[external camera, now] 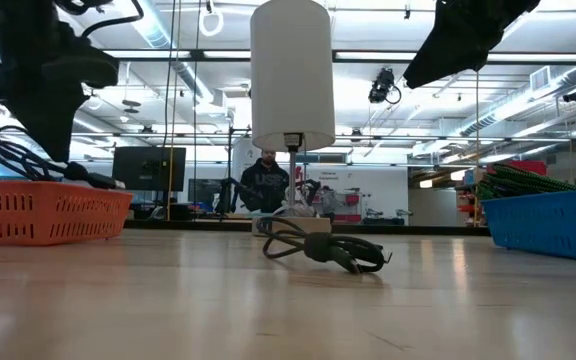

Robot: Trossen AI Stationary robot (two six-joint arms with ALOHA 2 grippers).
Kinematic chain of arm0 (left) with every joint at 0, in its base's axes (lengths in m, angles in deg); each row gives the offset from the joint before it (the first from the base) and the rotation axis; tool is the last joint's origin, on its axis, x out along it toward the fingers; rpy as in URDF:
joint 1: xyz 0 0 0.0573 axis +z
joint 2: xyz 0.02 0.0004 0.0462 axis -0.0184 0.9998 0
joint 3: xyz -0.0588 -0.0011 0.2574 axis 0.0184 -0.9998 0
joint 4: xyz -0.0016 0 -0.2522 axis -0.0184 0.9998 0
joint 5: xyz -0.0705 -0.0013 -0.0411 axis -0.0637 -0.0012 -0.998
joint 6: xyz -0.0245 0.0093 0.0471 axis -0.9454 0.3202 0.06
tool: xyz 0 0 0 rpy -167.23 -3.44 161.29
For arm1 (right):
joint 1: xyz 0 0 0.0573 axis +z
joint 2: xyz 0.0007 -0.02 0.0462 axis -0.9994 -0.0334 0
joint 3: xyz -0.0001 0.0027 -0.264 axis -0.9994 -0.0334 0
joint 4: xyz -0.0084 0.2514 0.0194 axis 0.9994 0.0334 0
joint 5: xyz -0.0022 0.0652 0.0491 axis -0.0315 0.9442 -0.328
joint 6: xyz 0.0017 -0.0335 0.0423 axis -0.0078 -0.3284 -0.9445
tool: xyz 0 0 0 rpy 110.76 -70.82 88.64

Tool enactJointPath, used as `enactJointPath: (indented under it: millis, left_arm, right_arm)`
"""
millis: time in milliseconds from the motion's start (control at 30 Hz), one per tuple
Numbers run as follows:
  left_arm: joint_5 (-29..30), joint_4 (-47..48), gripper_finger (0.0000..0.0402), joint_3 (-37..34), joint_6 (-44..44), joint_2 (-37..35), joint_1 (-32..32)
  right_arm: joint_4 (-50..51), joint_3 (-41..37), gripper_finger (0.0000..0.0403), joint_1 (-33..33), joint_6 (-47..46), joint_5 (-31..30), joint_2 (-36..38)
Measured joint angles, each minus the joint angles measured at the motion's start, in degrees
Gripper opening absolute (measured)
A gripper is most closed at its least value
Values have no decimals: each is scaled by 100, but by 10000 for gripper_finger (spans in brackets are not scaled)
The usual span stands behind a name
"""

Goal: Pick & Place USB Port
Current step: Put the black charger cable into the orange bin

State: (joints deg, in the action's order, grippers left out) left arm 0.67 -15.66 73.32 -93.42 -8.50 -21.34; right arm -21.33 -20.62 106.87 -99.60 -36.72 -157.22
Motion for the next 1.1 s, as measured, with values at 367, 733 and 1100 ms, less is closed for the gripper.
enactJointPath:
  millis: [367,733,1100]
  left_arm:
    - [28,-23,76,0,4,0,-222]
    - [671,-1200,107,0,2095,0,-172]
    - [138,-4752,108,39,6855,0,-120]
  right_arm:
    - [-2,0,141,0,-4,1,1]
    - [-4,0,141,0,-52,-165,1]
    - [-68,0,141,-2,-245,-188,0]
